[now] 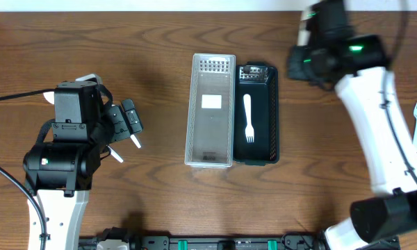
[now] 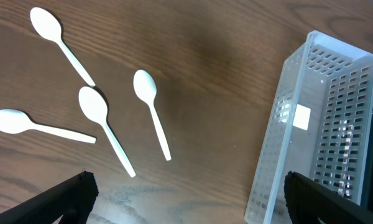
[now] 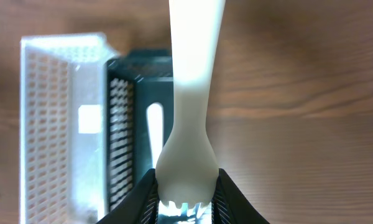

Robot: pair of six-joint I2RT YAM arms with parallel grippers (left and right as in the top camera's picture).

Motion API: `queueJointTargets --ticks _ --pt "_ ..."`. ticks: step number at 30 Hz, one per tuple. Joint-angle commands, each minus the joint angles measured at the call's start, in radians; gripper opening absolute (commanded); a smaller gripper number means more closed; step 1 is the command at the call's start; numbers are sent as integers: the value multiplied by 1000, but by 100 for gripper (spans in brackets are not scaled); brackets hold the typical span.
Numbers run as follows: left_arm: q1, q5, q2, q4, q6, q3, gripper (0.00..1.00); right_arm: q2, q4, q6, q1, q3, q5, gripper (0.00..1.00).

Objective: Pack container
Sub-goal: 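Carry the fork into the black basket beside the first fork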

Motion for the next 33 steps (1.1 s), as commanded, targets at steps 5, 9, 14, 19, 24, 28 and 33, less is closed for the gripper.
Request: queueJointTargets --ticks 5,9,14,19,24,28,33 --pt "-2 -5 3 -8 17 20 98 184 -10 142 103 -4 40 1" --pt "-2 -5 3 -10 17 20 98 309 -27 142 138 -5 32 1" --pt "-2 -5 3 -10 17 20 98 400 -40 141 156 -5 13 1" --pt "-2 -5 3 -10 17 20 98 417 -37 128 162 -5 14 5" --pt "-2 -5 3 -10 17 20 98 414 -43 103 161 -5 12 12" --pt "-2 -5 3 -9 17 20 98 407 -69 95 161 -5 10 15" --pt "-2 -5 3 -9 17 20 98 359 -99 84 161 -5 11 45"
